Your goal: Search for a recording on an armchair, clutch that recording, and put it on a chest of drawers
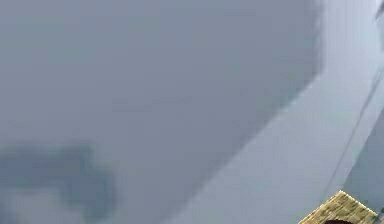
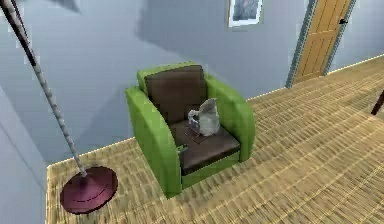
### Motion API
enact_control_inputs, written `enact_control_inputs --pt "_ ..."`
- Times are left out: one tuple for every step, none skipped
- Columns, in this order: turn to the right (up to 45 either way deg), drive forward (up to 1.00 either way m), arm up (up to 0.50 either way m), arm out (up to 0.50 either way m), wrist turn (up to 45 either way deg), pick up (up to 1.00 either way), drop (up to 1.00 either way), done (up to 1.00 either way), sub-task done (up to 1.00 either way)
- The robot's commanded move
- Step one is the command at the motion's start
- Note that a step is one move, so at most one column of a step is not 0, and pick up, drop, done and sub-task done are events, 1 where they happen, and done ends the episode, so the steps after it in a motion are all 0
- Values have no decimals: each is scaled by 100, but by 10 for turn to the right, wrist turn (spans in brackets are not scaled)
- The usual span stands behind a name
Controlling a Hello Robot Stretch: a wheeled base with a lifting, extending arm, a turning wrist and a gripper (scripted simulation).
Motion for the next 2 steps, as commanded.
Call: enact_control_inputs --pt "450 0 0 0 0 0 0 0 0" --pt "450 0 0 0 0 0 0 0 0"
